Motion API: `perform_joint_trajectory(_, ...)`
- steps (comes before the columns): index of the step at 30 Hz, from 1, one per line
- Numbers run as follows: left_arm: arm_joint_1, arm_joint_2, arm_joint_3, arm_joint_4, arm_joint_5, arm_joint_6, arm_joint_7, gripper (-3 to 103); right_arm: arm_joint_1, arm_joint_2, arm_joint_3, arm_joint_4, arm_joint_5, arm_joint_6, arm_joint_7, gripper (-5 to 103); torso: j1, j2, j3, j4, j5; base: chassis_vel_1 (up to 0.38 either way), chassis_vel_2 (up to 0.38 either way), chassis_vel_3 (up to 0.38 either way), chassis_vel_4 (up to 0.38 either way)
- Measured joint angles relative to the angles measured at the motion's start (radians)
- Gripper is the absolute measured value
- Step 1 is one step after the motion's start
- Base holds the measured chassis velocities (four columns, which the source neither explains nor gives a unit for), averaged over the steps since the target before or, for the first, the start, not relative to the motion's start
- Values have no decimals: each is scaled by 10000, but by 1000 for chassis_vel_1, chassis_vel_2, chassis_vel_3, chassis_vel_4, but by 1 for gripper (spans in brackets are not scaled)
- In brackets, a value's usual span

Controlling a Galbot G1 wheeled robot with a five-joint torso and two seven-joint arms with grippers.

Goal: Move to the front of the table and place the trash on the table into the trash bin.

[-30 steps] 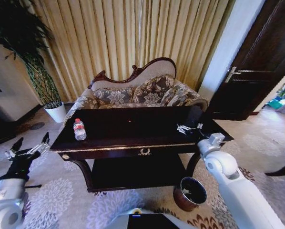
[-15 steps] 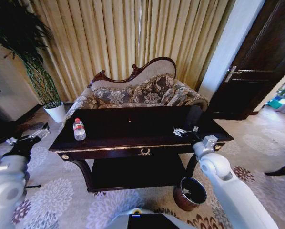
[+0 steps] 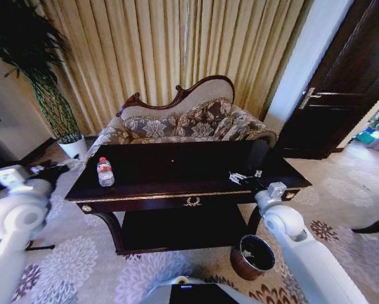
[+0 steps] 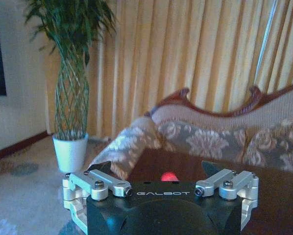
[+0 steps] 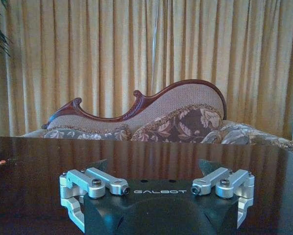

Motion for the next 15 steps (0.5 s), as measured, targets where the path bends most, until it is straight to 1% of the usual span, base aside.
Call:
perform_joint_trajectory(1, 0, 0, 0, 0, 0, 0, 0, 100, 0, 0, 0, 0, 0, 0, 0, 100, 0, 0, 0, 0, 0, 0, 0, 0, 0)
perform_joint_trajectory(2, -96, -28, 256, 4, -36, 15, -270, 100, 0, -16, 23, -43, 9, 0, 1, 100, 0, 0, 0, 0, 0, 0, 0, 0, 0)
perform_joint_trajectory(3, -211, -79, 586, 22, -136, 46, -673, 100, 4, -34, 26, -111, 18, 0, 1, 100, 0, 0, 0, 0, -2, 0, 0, 0, 0)
perform_joint_trajectory(4, -211, -79, 586, 22, -136, 46, -673, 100, 4, -34, 26, -111, 18, 0, 1, 100, 0, 0, 0, 0, -2, 0, 0, 0, 0)
perform_joint_trajectory(5, -321, -128, 861, 87, -247, 64, -994, 100, 31, -46, 15, -182, 20, 0, 1, 100, 0, -1, 1, 1, -1, 0, 0, 0, 0)
perform_joint_trajectory(6, -321, -128, 861, 87, -247, 64, -994, 100, 31, -46, 15, -182, 20, 0, 1, 100, 0, -1, 1, 1, -1, 0, 0, 0, 0)
perform_joint_trajectory(7, -435, -180, 1068, 228, -316, 67, -1169, 100, 72, -46, -32, -247, 22, 1, 2, 100, 0, 0, 0, 1, -1, 0, 0, 0, 0)
perform_joint_trajectory(9, -928, -252, 1537, 793, -366, 46, -1302, 100, 208, -29, -206, -380, 26, 5, 1, 100, 0, 0, 0, 3, -1, 0, 0, 0, 0)
perform_joint_trajectory(10, -928, -252, 1537, 793, -366, 46, -1302, 100, 208, -29, -206, -380, 26, 5, 1, 100, 0, 0, 0, 3, -1, 0, 0, 0, 0)
perform_joint_trajectory(13, -1630, -197, 2113, 1241, -506, 18, -1525, 100, 336, -15, -370, -519, 26, 7, 1, 100, 1, 0, 0, 2, -2, 0, 0, 0, 0)
perform_joint_trajectory(14, -1630, -197, 2113, 1241, -506, 18, -1525, 100, 336, -15, -370, -519, 26, 7, 1, 100, 1, 0, 0, 2, -2, 0, 0, 0, 0)
perform_joint_trajectory(15, -1878, -166, 2295, 1333, -588, 1, -1648, 100, 360, -14, -385, -560, 26, 9, 1, 100, 0, -1, 1, 1, -2, 0, 0, 0, 0)
